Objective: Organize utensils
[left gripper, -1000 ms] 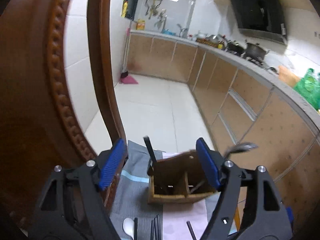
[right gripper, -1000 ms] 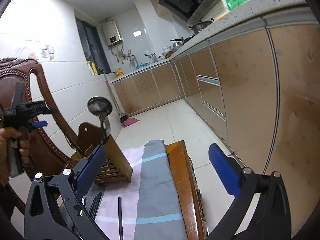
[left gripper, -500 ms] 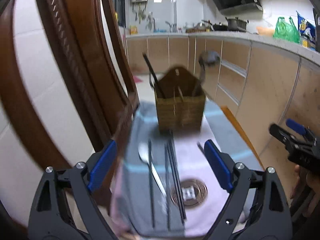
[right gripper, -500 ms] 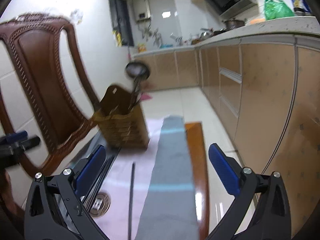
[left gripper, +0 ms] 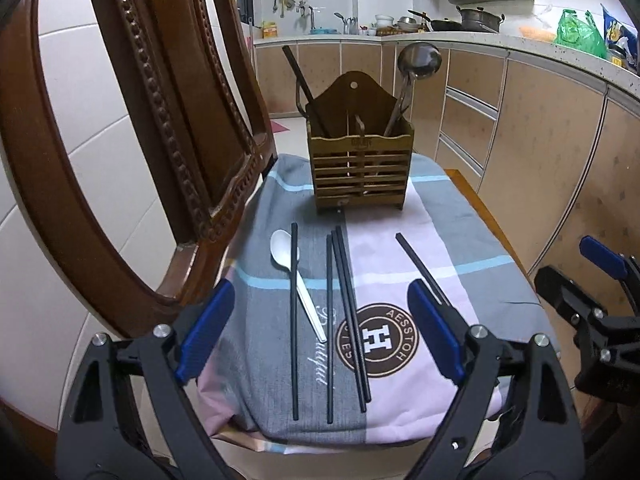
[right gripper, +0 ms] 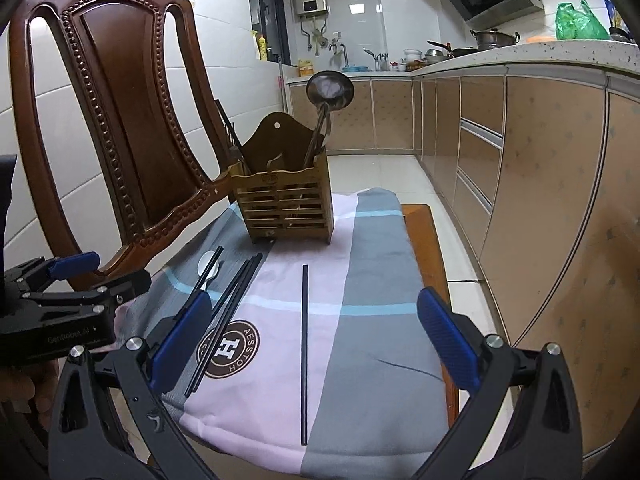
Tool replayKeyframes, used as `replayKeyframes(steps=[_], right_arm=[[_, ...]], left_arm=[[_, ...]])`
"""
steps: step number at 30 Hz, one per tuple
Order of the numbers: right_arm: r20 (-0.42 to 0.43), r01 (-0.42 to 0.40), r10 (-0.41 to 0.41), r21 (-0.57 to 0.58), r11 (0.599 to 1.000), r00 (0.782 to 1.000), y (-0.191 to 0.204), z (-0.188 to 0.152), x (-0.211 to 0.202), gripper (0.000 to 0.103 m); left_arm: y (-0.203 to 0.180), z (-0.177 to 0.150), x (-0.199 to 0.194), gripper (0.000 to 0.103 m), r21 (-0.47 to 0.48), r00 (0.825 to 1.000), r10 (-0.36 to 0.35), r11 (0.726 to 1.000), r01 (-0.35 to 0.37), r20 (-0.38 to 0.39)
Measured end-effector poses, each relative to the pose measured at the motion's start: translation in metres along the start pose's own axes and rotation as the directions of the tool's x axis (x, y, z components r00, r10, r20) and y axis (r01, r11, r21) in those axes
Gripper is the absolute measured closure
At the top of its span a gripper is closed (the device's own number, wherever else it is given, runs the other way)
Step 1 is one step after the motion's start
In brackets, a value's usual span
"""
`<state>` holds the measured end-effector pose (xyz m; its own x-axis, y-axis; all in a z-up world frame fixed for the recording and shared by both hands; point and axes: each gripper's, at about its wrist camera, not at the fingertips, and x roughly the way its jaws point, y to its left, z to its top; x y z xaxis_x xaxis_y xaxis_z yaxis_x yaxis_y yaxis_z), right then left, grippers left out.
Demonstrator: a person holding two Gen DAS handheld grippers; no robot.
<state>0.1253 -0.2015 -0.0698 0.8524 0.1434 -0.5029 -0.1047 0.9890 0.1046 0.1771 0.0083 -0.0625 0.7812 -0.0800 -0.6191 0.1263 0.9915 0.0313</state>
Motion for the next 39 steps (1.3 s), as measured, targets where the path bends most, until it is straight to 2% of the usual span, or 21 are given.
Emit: replayKeyframes(steps=[10,20,30,34,39], right_arm=[[-0.012,-0.009,0.009,0.003,1.0,1.0,-0.003,0.0,0.004,0.003],[-0.016,-0.01,0.01,0.007,1.0,1.0,-0.005,-0.001,0.006,0.003],[-0.026,-0.016,0.016,0.015,1.0,1.0,-0.004,0.004,0.01,0.003],[-0.036,-0.026,0.026,0.017,1.0,0.999,-0.004,0.008,0.019,0.003],[-0.075,-0.035,0.035,-0.006,0.999,0.997,-0.004,0.015,0.043,0.003]], left_arm=[[0.0,-0.001,0.004,0.016,0.005,1.0,-0.004,1.0,0.004,-0.017],[-0.002,0.001,0.009,0.023,0.009,0.999,-0.018,1.0,0.019,-0.039],[0.0,0.007,0.02,0.023,0.004,0.999,-0.01,1.0,0.01,-0.05],[0.0,0.02,0.038,0.037,0.006,0.998,-0.009,1.0,0.009,-0.065],[0.003,0.04,0.086,0.046,-0.007,0.991,0.011,1.0,-0.012,-0.134]])
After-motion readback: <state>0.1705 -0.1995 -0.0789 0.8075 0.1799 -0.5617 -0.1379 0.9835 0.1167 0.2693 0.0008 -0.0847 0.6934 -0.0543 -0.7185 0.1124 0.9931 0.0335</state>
